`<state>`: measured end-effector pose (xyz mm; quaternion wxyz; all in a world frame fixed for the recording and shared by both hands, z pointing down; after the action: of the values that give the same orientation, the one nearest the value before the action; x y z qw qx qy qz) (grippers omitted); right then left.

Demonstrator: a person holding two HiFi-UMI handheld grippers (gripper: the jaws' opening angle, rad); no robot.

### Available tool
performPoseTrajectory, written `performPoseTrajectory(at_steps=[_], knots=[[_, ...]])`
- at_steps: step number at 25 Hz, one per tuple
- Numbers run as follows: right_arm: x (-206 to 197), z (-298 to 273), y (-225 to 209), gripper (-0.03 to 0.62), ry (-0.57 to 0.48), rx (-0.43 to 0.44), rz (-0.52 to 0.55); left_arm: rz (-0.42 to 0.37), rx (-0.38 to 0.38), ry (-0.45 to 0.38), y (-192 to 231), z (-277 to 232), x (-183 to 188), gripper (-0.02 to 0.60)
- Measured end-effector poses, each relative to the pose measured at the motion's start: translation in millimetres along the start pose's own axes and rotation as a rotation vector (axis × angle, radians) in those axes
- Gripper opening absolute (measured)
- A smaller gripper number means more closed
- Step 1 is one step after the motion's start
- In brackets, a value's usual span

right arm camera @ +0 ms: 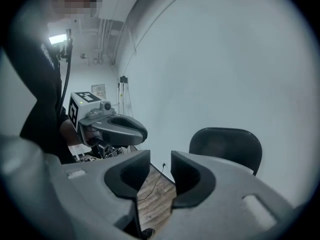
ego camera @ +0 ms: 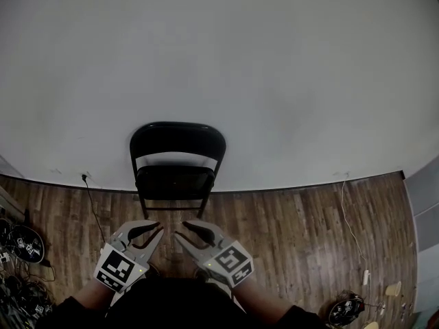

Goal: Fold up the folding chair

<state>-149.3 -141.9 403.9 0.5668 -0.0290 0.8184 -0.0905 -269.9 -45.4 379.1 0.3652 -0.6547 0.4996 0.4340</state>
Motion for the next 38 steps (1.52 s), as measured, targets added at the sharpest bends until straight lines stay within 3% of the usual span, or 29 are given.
performPoseTrajectory(at_steps=[7, 16, 26, 38], knots=[[15.2, 58.1, -9.4, 0.015, -0.148, 0.042, -0.082, 0.092, -0.055, -0.081, -43.6, -12.9, 29.6, 0.006], [35.0, 91.0, -13.2, 0.002, -0.245, 0.078, -0.122, 0.040, -0.107, -0.149, -64.1, -18.2, 77.5, 0.003], [11.7, 87.9, -15.2, 0.002, -0.231, 0.070, -0.184, 0.125, -0.100, -0.106, -65.9, -24.8, 50.4, 0.003], [10.0, 76.2, -7.8, 0.002, -0.206, 0.101, -0.138, 0.155, -0.085, -0.090, -62.4, -20.1, 37.4, 0.003]])
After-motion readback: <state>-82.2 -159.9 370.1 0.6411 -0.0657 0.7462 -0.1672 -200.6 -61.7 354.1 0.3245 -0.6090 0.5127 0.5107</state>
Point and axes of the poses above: the fingertips, and each gripper's own axes: z backward along the fingers, y to its left, x out of its top, the point moved 8 cm from there along z, backward along the fingers, and after that the axes turned 3 degrees about x, right-handed, at the moved point
